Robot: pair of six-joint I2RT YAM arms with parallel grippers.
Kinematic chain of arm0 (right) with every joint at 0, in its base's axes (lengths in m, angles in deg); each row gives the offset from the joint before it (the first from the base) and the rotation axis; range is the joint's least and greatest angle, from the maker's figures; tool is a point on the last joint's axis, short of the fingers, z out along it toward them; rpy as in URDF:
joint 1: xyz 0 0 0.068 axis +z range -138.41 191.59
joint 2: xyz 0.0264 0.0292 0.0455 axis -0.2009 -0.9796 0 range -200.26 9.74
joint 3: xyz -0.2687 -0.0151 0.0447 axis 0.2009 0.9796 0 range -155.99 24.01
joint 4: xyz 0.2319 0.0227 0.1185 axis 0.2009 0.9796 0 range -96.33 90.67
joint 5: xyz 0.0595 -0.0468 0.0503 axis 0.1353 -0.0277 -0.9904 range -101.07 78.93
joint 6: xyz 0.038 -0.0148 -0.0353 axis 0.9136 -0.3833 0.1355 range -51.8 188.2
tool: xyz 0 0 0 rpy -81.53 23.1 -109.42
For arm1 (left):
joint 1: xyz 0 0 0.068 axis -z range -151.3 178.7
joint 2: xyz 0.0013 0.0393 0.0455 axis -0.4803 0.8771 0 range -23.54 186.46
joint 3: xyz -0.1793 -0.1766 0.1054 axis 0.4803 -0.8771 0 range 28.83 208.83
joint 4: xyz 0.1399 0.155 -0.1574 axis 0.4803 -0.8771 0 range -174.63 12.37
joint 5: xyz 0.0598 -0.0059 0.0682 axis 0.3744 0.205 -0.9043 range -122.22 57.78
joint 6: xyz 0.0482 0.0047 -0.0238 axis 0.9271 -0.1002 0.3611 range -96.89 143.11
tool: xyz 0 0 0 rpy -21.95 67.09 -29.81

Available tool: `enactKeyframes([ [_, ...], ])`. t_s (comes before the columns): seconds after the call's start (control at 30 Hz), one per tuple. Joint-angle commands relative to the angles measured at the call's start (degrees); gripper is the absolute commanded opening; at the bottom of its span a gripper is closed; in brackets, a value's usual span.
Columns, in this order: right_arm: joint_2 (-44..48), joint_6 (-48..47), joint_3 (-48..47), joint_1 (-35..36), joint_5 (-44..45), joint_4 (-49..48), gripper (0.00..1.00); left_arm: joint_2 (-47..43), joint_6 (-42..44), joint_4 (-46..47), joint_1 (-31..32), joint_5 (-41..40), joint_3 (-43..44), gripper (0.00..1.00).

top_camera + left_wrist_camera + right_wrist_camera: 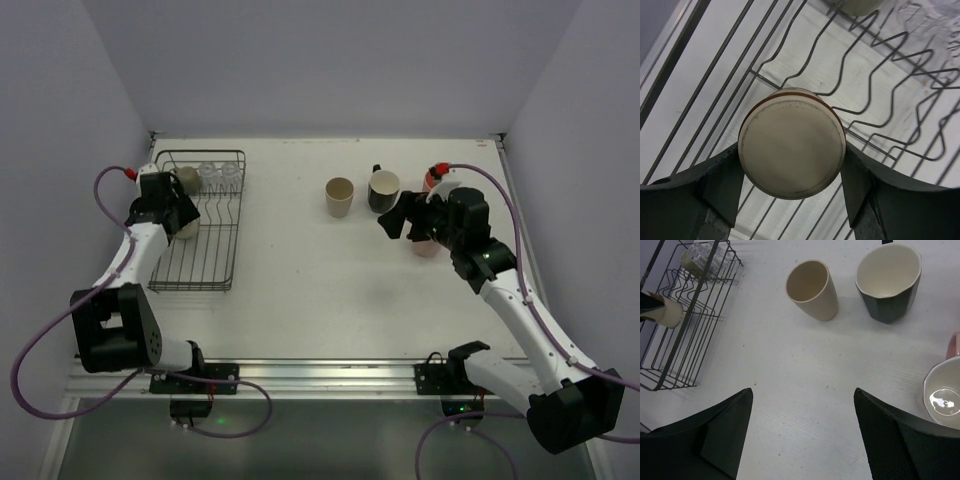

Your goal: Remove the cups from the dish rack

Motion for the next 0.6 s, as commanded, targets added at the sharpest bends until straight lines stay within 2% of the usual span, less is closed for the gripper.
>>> enactKeyframes([
  [0.0, -0.7, 0.3, -0.5, 1.2, -0.7, -1.8, 0.84, -9.4, -1.5, 2.4, 0.2, 4.7, -1.4, 0.37],
  [0.2, -1.5, 3.5, -1.0, 7.0, -0.7, -4.5, 0.85, -24.2, -2.2, 2.4, 2.7, 15.3, -6.2, 0.3],
  [0.3, -2.2, 7.6, -1.0, 15.4, 4.1, -8.8, 0.85, -30.8, -4.3, 2.3, 2.8, 23.0, -8.5, 0.27],
  [0.4, -3.6, 14.2, 1.0, 20.6, 1.3, -19.9, 0.85, -35.2, -9.3, 8.7, 3.4, 37.3, -12.8, 0.27],
  [0.47, -6.0, 19.6, 3.0, 22.7, -0.3, -29.9, 0.84, -36.9, -16.4, 18.2, 4.6, 47.3, -17.5, 0.27],
  [0.53, -8.3, 22.0, 3.3, 25.8, -0.8, -36.6, 0.83, -37.7, -24.0, 30.8, 7.2, 51.4, -22.4, 0.26],
  [0.57, -10.7, 22.9, 2.8, 26.8, -0.1, -37.6, 0.82, -38.1, -26.2, 33.9, 8.8, 52.9, -23.7, 0.26],
])
